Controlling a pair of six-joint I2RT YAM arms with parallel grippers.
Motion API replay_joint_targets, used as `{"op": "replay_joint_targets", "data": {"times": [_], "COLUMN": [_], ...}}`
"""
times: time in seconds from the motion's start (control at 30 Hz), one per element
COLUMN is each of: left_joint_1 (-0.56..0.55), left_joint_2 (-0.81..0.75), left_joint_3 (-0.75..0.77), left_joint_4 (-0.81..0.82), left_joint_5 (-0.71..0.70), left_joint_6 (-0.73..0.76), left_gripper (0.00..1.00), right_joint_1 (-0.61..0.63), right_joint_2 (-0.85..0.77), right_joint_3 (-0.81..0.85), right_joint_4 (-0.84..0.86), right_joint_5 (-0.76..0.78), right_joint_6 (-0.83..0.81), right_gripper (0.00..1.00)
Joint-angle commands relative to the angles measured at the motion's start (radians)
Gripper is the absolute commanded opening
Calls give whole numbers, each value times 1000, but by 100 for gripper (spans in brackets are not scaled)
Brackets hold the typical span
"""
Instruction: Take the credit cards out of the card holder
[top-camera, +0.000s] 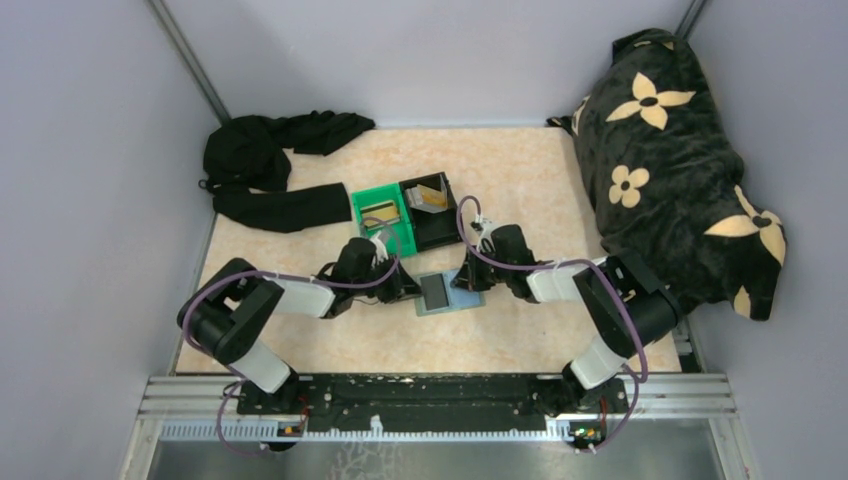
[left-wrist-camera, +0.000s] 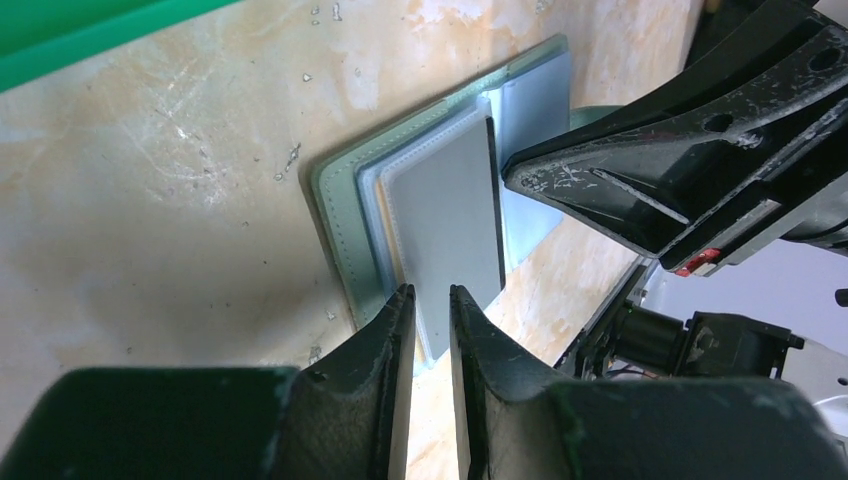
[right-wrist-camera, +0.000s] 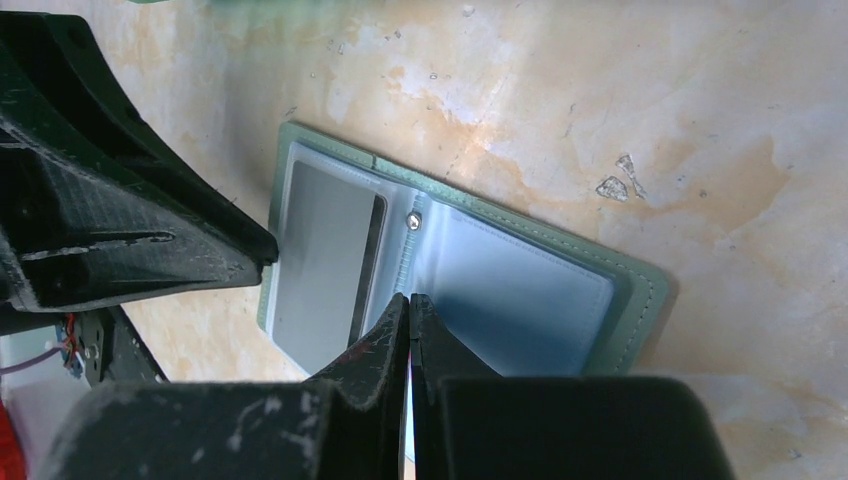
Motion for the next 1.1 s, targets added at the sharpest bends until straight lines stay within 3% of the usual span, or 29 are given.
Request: {"op": "replay_joint_targets", "data": {"times": [0.0,0.13,0.33,0.53,1.07], "left_joint_1": [-8,-15,-16,-16,-16], "left_joint_2": [49,94,121,130,144], "left_joint_3": [29,49,49,39,43], "left_joint_4": [54,68,82,90,94], "left_joint_5": [26,37,47,48,55], "left_joint_6": [-9,-10,-16,-19,-17], "left_gripper": [25,25,25,25,25], "right_joint_1": [-6,-7,-14,-18,-65], "right_joint_2": [20,10,-47,-64,-107], "right_joint_3": [1,-1,-16,-12,-73], "right_joint_4": [29,22,10,-1,72], "right_joint_5": [-15,-15,1,-15,-70], "right_joint_6": [-2,-3,1,-10,26], "right_gripper": [0,0,23,37,35]}}
